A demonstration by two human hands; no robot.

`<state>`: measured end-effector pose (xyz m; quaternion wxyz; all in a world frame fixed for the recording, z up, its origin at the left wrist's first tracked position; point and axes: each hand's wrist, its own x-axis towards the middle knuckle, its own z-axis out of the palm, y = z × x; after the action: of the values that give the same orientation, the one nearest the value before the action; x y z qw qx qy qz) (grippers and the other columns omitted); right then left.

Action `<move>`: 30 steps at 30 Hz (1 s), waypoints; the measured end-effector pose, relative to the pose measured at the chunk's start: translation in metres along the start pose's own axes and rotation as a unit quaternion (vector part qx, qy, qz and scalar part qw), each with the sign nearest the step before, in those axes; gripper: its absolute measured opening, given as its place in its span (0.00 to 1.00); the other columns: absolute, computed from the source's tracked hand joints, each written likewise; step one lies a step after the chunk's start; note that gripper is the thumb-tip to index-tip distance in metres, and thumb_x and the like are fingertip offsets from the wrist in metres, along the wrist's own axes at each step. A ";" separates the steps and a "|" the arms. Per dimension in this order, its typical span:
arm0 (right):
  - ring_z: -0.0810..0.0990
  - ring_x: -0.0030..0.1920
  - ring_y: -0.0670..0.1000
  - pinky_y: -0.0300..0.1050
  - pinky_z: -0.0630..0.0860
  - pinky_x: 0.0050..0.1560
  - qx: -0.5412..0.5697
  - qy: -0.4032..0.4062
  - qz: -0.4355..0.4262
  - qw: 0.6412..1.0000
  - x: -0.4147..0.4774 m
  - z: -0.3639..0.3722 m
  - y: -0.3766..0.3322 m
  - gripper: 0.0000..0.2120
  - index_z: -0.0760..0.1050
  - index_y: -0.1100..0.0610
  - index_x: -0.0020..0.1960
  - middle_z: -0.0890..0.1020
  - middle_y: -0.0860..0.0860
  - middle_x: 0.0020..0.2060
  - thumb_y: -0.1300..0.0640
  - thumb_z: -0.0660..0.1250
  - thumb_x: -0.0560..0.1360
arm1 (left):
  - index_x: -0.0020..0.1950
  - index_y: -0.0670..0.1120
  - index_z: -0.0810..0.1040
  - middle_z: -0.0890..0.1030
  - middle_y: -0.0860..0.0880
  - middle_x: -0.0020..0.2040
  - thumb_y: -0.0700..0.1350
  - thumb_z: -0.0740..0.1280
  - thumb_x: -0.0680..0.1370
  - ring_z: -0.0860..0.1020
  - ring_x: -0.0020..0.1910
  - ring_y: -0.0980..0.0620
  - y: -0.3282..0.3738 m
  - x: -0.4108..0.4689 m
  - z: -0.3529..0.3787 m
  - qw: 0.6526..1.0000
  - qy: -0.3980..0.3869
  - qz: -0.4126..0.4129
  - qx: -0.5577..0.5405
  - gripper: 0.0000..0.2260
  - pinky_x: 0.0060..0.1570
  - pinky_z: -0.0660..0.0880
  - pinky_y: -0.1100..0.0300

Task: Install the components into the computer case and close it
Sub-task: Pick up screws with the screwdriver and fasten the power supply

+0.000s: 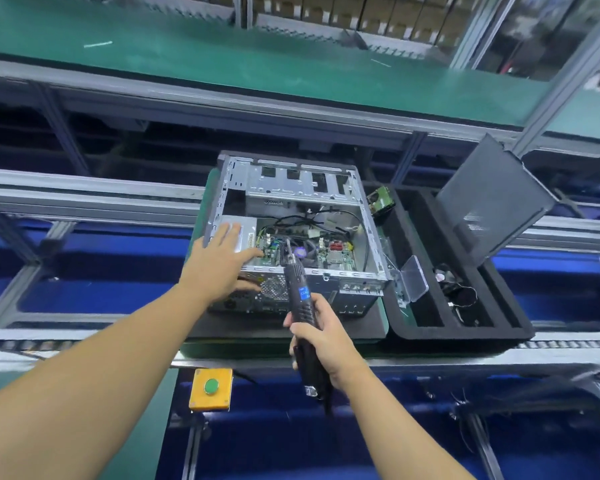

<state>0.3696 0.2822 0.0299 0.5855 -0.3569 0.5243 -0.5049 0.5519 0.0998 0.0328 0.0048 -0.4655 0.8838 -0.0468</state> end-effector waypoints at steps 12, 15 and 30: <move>0.82 0.41 0.53 0.49 0.80 0.46 0.054 -0.149 0.109 0.981 0.057 0.121 0.050 0.16 0.76 0.60 0.60 0.82 0.55 0.42 0.61 0.71 0.73 | 0.58 0.50 0.79 0.78 0.52 0.60 0.39 0.61 0.79 0.75 0.57 0.51 -0.085 -0.094 0.036 0.824 0.116 -0.308 -0.461 0.12 0.57 0.71 0.55; 0.83 0.44 0.54 0.47 0.80 0.50 0.008 -0.202 0.171 0.964 0.071 0.151 0.079 0.10 0.73 0.61 0.59 0.85 0.53 0.42 0.64 0.68 0.79 | 0.46 0.49 0.78 0.82 0.48 0.42 0.37 0.59 0.79 0.78 0.37 0.47 -0.104 -0.139 0.074 0.730 0.058 -0.419 -0.537 0.11 0.39 0.75 0.54; 0.82 0.58 0.59 0.51 0.79 0.59 -0.428 -0.248 0.251 0.832 0.088 0.279 0.208 0.21 0.77 0.60 0.63 0.83 0.60 0.57 0.55 0.77 0.73 | 0.49 0.49 0.77 0.80 0.49 0.44 0.44 0.61 0.82 0.78 0.41 0.54 -0.095 -0.281 0.152 0.471 -0.123 -0.609 -0.626 0.06 0.45 0.70 0.59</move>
<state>0.6814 0.2153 -0.1346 0.5915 -0.5410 0.5966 0.0395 0.7969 0.2656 -0.1199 -0.2091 -0.7662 0.1613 0.5859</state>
